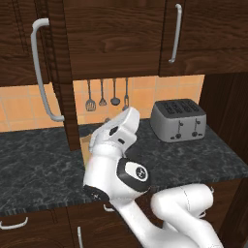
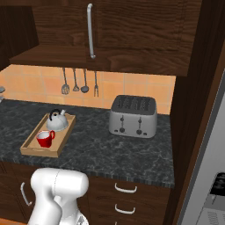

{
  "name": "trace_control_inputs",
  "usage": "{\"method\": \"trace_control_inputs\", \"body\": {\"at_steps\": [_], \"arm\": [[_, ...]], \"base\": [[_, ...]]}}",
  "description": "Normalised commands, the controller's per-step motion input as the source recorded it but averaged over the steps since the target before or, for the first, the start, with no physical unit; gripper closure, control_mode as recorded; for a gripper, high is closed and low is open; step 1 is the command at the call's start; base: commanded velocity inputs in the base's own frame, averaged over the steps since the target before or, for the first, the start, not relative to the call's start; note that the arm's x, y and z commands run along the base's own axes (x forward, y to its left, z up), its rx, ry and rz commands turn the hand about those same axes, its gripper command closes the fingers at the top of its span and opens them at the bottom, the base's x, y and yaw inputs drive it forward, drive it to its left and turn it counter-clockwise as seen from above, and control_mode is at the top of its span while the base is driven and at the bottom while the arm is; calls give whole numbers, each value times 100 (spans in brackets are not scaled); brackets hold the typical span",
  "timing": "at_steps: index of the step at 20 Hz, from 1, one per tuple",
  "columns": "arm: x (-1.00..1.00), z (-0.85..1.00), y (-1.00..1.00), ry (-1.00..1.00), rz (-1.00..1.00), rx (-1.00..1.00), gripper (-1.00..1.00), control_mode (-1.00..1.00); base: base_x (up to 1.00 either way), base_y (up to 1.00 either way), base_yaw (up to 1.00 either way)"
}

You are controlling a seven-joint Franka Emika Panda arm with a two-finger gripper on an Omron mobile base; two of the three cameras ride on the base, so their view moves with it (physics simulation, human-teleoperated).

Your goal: Pick the kettle from the counter and place it on the tray. Then pick the mug from the cabinet and place it on the tray. Then close the cabinet doors.

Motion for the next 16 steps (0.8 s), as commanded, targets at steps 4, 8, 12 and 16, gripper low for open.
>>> {"method": "trace_control_inputs", "body": {"at_steps": [4, 8, 12, 16], "arm": [[0, 0, 60, 6, -8, -11, -100, -100], [6, -24, 55, 2, -1, -9, -100, -100], [12, -29, 54, 0, 0, -9, -100, -100], [14, -23, 55, 0, 0, -6, -100, -100]], "base": [[0, 0, 0], [0, 0, 0], [0, 0, 0], [0, 0, 0]]}}
